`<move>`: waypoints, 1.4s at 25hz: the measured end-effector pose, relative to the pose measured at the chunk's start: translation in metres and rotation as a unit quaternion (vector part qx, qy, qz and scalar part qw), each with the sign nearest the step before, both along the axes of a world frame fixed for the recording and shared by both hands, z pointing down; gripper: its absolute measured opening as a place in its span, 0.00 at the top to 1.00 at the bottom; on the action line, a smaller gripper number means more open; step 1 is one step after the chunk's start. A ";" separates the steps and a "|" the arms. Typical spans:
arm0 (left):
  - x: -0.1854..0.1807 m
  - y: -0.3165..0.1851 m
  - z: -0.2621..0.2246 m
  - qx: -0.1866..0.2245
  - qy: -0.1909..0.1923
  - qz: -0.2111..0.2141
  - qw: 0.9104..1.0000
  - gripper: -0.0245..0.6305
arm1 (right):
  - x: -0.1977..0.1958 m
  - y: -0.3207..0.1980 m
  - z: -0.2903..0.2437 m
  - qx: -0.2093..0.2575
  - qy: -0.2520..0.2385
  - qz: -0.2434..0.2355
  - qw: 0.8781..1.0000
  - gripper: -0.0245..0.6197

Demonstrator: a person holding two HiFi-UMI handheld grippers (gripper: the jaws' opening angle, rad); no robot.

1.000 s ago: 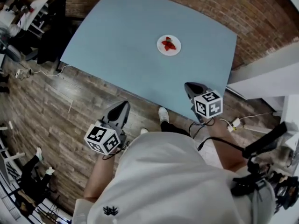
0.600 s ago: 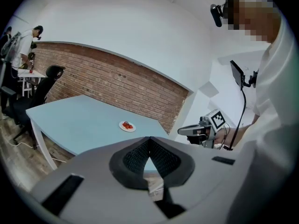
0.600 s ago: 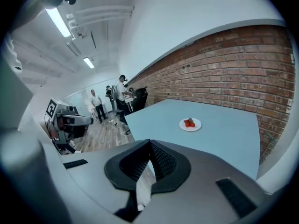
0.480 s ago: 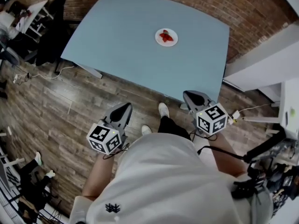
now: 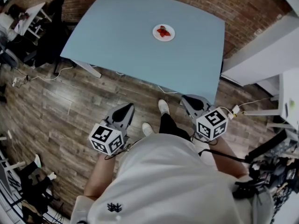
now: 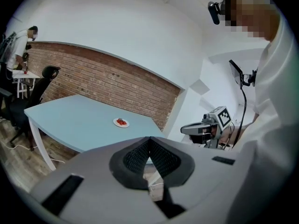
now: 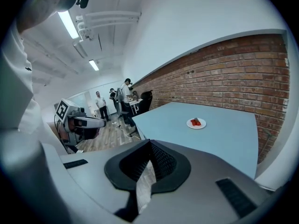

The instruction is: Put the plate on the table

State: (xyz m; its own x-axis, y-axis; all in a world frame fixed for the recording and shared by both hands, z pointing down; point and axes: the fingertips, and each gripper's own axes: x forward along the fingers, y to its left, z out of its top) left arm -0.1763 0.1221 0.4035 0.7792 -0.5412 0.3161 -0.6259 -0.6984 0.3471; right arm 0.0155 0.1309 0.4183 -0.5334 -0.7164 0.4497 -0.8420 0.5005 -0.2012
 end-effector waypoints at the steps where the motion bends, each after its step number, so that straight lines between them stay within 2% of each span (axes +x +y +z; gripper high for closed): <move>1: 0.000 0.002 0.000 0.000 0.001 0.002 1.000 0.96 | -0.002 0.002 0.000 0.000 -0.001 -0.001 1.000 0.95; 20: -0.023 0.013 0.010 -0.015 0.008 -0.017 1.000 0.96 | -0.034 0.007 -0.001 0.005 0.017 -0.038 0.999 0.95; 35: -0.003 0.004 0.014 -0.022 0.001 -0.004 1.000 0.96 | -0.019 -0.003 0.008 -0.004 0.019 -0.041 0.999 0.95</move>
